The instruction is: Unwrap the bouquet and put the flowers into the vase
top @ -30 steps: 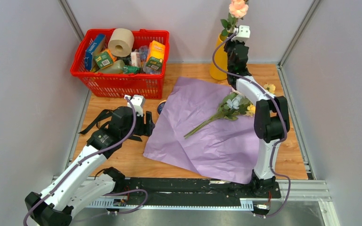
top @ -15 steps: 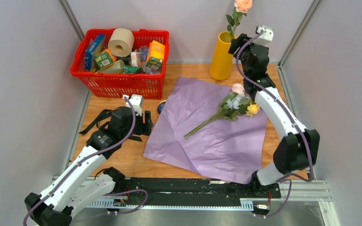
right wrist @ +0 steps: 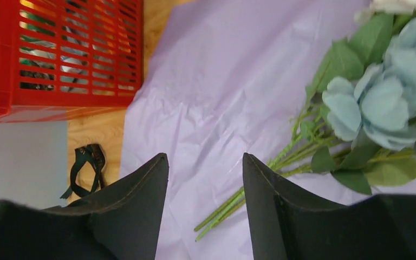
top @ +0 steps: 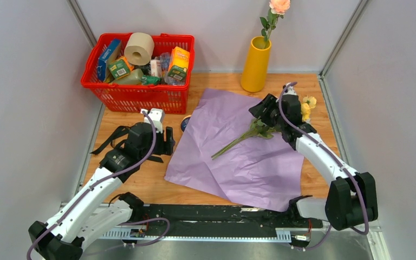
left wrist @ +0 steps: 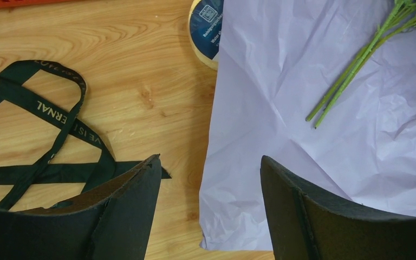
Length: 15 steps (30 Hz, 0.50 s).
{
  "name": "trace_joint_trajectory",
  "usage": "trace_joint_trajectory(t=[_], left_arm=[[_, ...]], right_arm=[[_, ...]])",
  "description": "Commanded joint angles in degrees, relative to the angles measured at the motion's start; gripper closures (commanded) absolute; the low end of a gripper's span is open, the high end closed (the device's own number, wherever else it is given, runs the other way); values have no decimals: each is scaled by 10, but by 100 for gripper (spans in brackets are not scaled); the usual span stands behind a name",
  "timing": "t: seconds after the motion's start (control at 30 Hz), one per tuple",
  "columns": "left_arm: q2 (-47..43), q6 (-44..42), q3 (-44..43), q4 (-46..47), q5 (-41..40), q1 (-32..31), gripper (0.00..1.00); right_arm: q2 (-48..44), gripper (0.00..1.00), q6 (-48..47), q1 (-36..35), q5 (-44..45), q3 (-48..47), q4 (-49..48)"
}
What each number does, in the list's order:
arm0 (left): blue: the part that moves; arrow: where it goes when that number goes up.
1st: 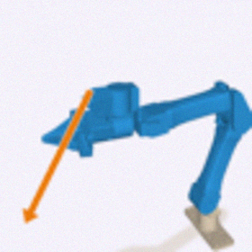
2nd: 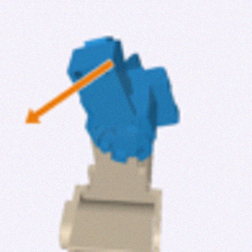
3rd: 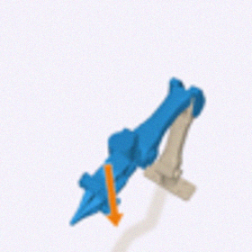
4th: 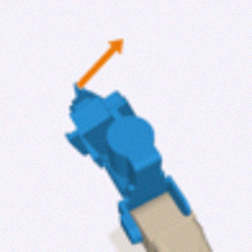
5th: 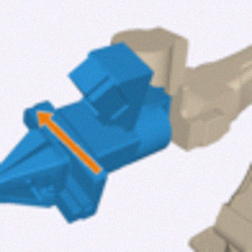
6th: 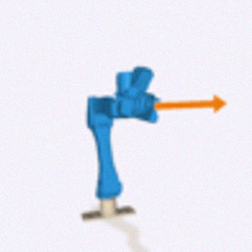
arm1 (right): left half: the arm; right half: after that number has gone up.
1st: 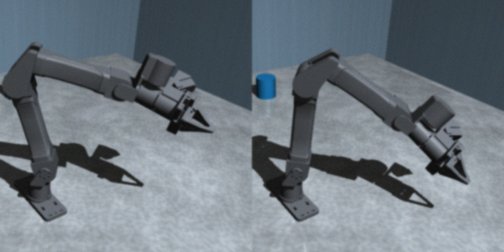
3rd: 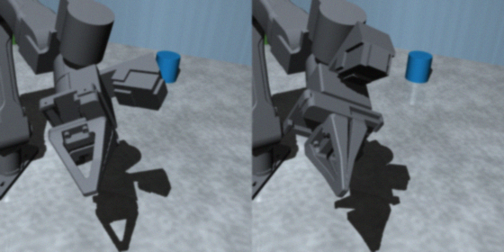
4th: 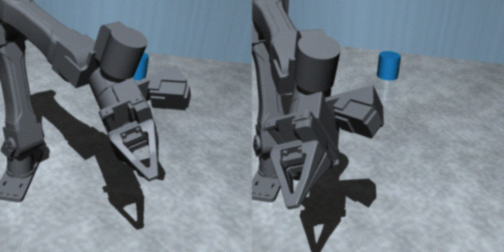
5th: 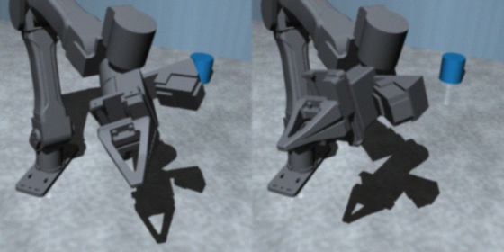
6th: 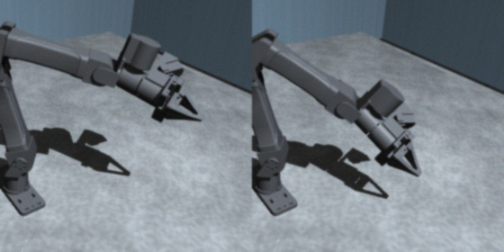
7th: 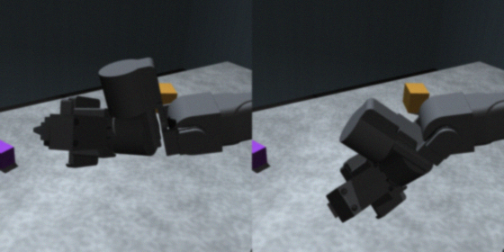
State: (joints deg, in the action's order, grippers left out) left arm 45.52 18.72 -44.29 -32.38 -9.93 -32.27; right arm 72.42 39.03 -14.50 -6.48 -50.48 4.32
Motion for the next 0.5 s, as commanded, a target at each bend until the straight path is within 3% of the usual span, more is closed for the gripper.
trace_joint_trajectory(t=[0.0, 0.17, 0.47], left_arm=[[12, -11, -17, 3, -24, -2, 24], [19, -8, -25, -9, -36, -3, 25], [7, -11, -23, -3, -32, -3, 24]], right_arm=[[17, 48, 99, -3, -21, 11, 28], [43, 56, 138, -4, -15, 25, 36], [77, 56, 197, -8, 31, 37, 44]])
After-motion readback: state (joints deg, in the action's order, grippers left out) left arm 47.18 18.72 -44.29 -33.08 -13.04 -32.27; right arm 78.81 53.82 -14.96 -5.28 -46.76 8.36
